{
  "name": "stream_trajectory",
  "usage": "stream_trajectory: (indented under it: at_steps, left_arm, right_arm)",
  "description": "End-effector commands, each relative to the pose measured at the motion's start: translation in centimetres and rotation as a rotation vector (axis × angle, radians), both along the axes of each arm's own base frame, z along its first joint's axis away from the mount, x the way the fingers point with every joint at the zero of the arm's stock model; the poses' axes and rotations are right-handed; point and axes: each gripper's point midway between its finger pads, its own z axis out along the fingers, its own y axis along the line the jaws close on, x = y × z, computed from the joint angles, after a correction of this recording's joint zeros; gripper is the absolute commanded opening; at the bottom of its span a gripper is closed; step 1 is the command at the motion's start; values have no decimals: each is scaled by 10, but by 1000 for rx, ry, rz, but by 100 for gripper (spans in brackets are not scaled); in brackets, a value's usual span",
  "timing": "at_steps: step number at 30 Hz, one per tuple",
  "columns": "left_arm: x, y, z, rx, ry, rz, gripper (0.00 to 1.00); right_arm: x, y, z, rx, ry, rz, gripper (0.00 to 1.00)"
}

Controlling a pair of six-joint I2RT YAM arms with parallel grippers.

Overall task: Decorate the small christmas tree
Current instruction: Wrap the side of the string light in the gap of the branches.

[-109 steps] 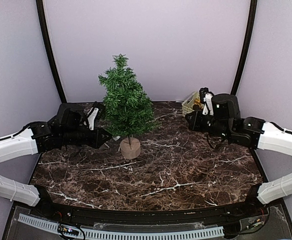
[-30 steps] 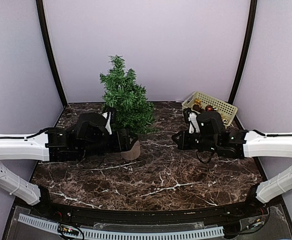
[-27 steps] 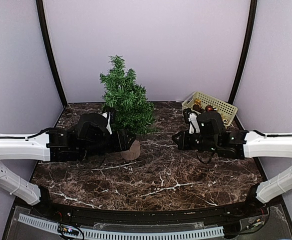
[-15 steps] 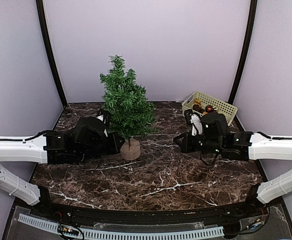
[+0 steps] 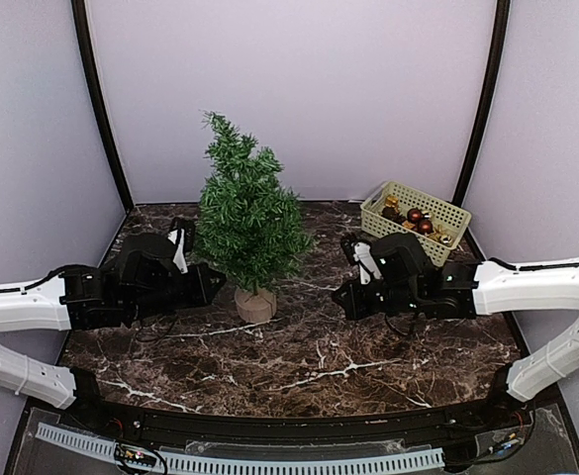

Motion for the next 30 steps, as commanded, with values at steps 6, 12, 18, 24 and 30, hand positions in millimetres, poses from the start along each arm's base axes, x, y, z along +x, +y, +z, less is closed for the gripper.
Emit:
stream_trajectory:
  at_steps: [6, 12, 18, 24, 30]
  left_arm:
    - [-5, -10, 11, 13, -67, -117, 0]
    - [-3, -10, 6, 30, -65, -123, 0]
    - [-1, -9, 5, 37, -62, -116, 0]
    - [-1, -7, 4, 41, -59, -114, 0]
    - [-1, -7, 3, 42, -58, -115, 0]
  right_arm:
    - [-28, 13, 26, 2, -15, 74, 0]
    - [-53, 11, 49, 55, -6, 128, 0]
    - [-78, 17, 63, 80, 11, 234, 0]
    - [-103, 31, 73, 88, 20, 366, 0]
    - [-116, 49, 59, 30, 41, 434, 0]
